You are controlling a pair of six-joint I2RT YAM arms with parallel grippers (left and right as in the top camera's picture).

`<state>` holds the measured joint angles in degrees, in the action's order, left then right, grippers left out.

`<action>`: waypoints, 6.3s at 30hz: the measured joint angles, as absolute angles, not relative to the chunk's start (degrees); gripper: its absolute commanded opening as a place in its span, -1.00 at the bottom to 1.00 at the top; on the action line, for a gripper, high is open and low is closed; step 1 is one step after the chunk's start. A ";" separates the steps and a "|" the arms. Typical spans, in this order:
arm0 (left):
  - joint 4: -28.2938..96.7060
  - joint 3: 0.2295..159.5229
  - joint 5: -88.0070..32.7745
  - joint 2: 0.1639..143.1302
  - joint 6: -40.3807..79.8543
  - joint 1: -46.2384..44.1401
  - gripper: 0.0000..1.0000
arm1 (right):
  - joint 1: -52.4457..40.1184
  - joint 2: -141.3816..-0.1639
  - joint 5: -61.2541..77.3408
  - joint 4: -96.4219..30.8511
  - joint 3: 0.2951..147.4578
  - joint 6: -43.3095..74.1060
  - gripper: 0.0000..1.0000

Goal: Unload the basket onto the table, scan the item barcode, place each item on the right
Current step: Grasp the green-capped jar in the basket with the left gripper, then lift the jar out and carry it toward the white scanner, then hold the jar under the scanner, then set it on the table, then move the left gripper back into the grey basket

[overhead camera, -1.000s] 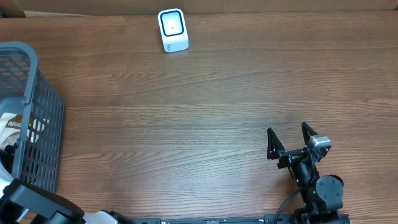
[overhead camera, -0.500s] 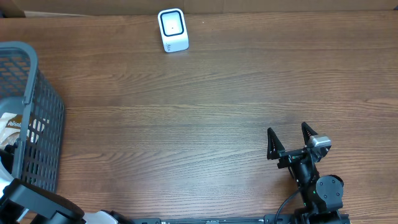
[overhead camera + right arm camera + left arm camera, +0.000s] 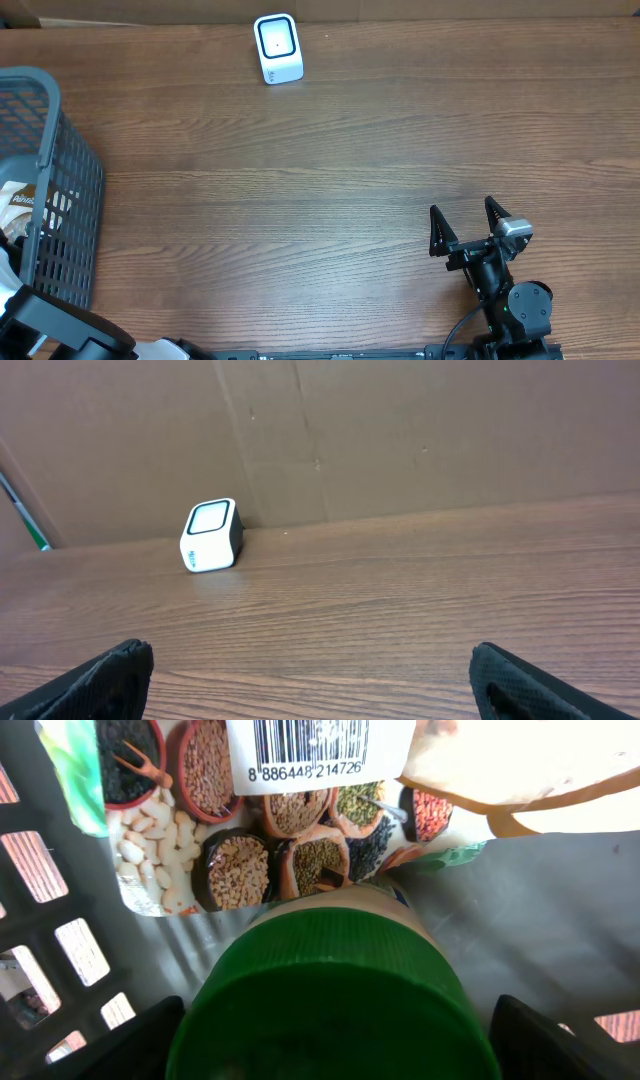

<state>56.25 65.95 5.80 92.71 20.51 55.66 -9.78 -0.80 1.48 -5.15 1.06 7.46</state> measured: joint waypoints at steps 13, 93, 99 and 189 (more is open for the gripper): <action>55.90 65.95 5.61 92.71 20.60 55.66 0.11 | -9.78 -0.80 1.45 -5.17 1.06 7.46 1.00; 74.15 96.73 -2.83 102.08 26.20 -21.78 0.01 | -9.78 -0.80 1.45 -5.17 1.06 7.44 1.00; 62.17 94.00 -4.08 108.57 28.47 -28.10 0.01 | -9.78 -0.80 1.48 -5.15 1.06 7.46 1.00; 96.53 153.08 5.43 109.89 23.79 -4.78 0.72 | -9.78 -0.80 1.45 -5.15 1.06 7.46 1.00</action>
<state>96.53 153.08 5.43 109.89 23.79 -4.78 -9.78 -0.80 1.45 -5.15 1.06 7.46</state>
